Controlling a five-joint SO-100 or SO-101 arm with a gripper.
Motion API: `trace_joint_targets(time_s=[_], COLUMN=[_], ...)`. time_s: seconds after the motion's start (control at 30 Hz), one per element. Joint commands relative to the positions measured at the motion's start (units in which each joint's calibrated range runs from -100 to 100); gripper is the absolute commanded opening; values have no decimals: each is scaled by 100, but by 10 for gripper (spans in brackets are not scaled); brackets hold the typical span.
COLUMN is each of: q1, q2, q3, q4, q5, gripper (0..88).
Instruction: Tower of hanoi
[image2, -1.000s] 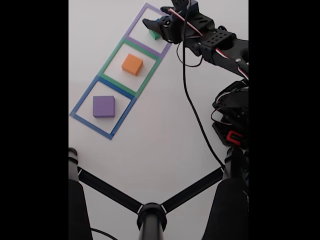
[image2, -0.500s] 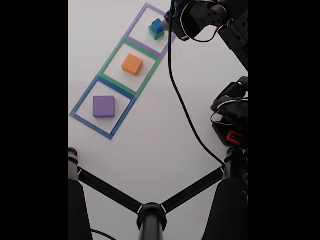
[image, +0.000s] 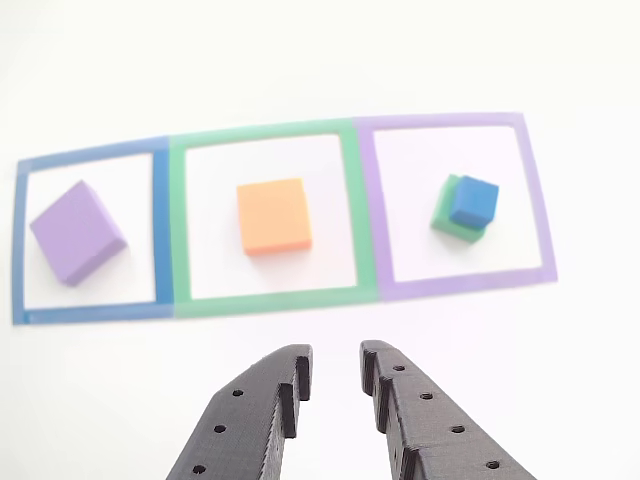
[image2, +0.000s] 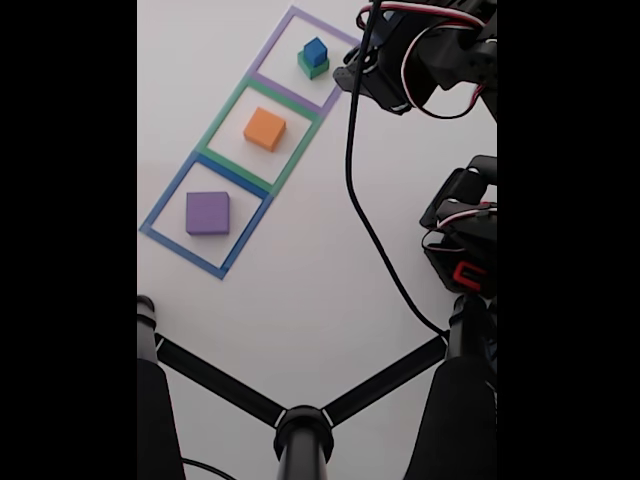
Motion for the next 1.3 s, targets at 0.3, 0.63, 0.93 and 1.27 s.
trace_joint_targets(time_s=[0.3, 0.63, 0.93, 1.27], q1=[87, 110, 148, 110], q2=[-641, -770, 1073, 3373], q3=[2965, 6391, 7481, 7499], q4=[-2673, -7052, -10556, -13155], q5=[0, 0, 0, 0], gripper=[282, 388, 387, 382])
